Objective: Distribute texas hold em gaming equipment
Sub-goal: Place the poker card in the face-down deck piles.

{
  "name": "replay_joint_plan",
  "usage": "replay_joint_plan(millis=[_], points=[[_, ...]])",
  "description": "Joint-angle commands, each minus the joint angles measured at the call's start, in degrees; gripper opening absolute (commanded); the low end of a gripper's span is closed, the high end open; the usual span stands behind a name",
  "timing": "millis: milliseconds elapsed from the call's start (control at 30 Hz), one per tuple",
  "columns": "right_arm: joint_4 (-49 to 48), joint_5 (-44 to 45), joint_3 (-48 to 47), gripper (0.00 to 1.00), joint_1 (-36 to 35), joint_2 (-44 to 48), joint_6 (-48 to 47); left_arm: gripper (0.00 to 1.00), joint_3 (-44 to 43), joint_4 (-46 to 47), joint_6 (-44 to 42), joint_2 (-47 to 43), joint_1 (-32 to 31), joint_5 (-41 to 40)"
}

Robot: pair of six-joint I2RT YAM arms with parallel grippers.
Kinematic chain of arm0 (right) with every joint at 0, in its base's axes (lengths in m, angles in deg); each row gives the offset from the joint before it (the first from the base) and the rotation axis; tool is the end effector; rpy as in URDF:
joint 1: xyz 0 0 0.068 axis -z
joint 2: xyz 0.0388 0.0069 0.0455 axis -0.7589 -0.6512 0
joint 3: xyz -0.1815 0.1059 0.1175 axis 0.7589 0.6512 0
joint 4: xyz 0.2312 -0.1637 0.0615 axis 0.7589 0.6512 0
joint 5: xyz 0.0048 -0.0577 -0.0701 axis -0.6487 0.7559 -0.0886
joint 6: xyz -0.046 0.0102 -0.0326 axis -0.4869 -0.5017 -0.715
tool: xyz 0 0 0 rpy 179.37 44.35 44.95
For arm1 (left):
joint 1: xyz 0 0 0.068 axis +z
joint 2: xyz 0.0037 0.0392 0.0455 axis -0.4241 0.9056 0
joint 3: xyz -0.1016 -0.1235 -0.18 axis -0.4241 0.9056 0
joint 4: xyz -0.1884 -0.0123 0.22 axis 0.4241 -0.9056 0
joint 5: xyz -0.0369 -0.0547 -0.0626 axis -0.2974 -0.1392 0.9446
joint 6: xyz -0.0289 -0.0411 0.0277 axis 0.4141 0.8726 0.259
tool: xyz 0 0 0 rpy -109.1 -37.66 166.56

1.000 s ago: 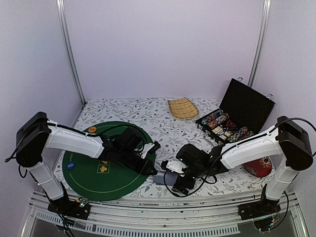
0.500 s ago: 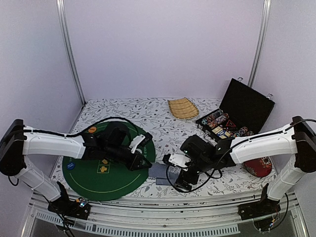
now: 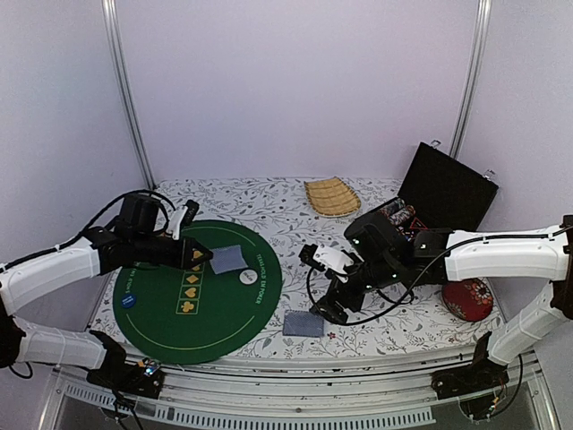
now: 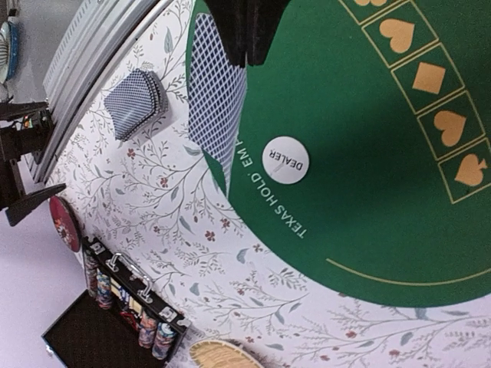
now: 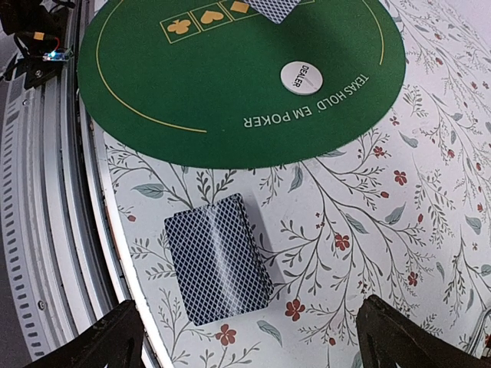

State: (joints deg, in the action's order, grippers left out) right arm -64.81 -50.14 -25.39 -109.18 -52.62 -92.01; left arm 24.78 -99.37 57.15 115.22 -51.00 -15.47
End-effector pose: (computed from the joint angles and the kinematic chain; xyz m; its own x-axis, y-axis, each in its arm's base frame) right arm 0.1687 0.2986 0.1875 -0.2310 -0.6944 -0.6815 -0.9407 0.3382 -0.0258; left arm 0.2452 -0.1363 0.1933 -0.7616 0.0447 -0.6465 0.4482 0.7569 -0.4756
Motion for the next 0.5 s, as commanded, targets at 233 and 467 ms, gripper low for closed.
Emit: replay_joint_plan(millis=[233, 467], points=[[-0.1, -1.5, -1.5, 0.99, 0.7, 0.4, 0.0, 0.00, 1.0, -9.6, -0.7, -1.5, 5.2, 2.5], [0.2, -2.0, -2.3, 0.99, 0.7, -0.4, -0.5, 0.00, 1.5, -10.9, 0.5, -3.2, 9.0, 4.2]])
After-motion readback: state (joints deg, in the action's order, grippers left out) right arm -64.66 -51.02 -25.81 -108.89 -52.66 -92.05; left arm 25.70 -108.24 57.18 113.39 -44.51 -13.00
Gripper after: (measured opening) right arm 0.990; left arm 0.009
